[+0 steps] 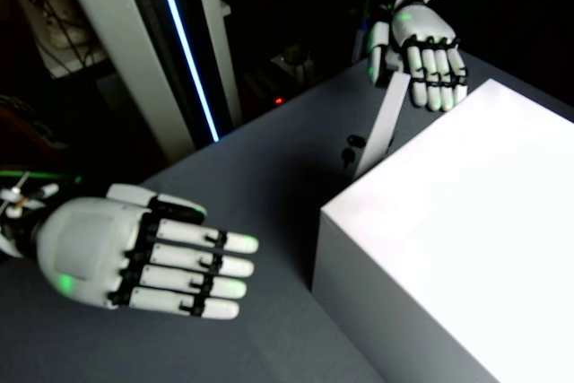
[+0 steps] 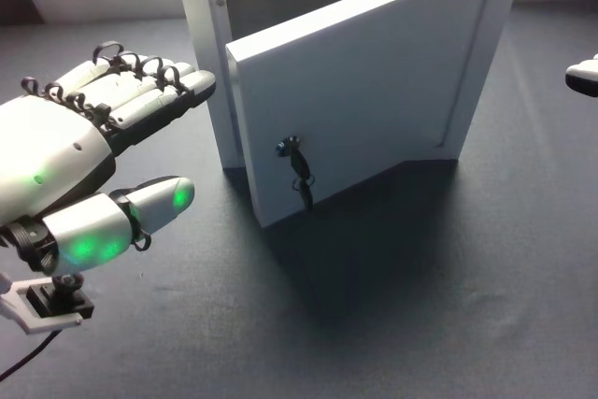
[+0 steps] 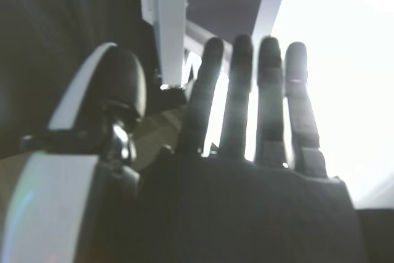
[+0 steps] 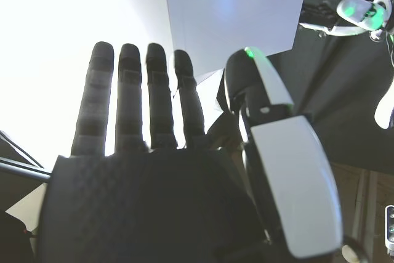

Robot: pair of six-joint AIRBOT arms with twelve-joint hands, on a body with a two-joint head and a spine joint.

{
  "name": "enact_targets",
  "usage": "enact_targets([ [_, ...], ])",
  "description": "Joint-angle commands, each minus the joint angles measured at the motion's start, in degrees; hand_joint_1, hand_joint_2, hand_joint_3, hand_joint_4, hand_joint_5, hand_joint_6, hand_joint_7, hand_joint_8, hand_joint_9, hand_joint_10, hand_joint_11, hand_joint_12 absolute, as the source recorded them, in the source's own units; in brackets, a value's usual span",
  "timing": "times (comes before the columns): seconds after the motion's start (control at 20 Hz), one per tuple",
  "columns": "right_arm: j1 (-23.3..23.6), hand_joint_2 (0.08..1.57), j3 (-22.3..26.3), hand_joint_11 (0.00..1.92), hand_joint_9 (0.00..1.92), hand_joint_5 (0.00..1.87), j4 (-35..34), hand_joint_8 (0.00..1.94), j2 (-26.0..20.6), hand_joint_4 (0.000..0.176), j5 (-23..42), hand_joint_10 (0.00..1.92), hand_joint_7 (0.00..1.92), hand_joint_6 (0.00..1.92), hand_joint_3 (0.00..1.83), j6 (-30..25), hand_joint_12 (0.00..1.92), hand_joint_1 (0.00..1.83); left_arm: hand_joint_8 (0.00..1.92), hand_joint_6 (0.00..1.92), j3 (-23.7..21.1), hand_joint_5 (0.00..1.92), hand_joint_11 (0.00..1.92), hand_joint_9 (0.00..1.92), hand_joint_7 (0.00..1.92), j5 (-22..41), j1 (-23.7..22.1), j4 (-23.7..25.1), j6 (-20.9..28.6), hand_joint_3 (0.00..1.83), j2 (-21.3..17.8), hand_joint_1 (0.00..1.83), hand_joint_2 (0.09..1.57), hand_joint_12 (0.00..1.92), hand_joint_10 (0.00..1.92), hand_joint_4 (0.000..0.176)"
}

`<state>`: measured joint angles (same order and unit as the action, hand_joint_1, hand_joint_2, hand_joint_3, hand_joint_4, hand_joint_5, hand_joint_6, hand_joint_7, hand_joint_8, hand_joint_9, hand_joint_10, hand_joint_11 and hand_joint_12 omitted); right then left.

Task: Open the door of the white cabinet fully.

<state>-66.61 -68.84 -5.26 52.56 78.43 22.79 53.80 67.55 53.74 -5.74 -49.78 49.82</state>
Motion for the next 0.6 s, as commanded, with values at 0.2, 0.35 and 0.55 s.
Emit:
enact_targets([
  [0.2,0.67,1.39,-0.34,0.18,0.24,0.29,-1.73,0.00,0.03,0.000,7.10,0.00,0.30,0.00,0.00,-0.52,0.04,0.58,0.00,0.00,0.78,0.12,0.00,0.11,0.13,7.40,-1.85,0.67,0.29,0.00,0.69,0.00,1.48,0.34,0.00,0.000],
  [0.35,0.67,1.40,-0.34,0.18,0.24,0.29,-1.73,0.00,0.03,0.000,7.11,0.00,0.31,0.00,0.00,-0.72,0.04,0.62,0.00,0.00,1.13,0.11,0.00,0.11,0.11,6.94,-2.82,0.99,0.29,0.00,1.07,0.00,1.47,0.33,0.00,0.000],
  [0.55,0.67,1.40,-0.34,0.19,0.25,0.31,-1.73,0.01,0.04,0.000,7.11,0.00,0.32,0.01,0.00,-0.80,0.04,0.62,0.00,0.00,1.41,0.12,0.00,0.13,0.10,6.25,-3.80,1.67,0.29,0.00,1.44,0.00,1.49,0.50,0.00,0.000],
])
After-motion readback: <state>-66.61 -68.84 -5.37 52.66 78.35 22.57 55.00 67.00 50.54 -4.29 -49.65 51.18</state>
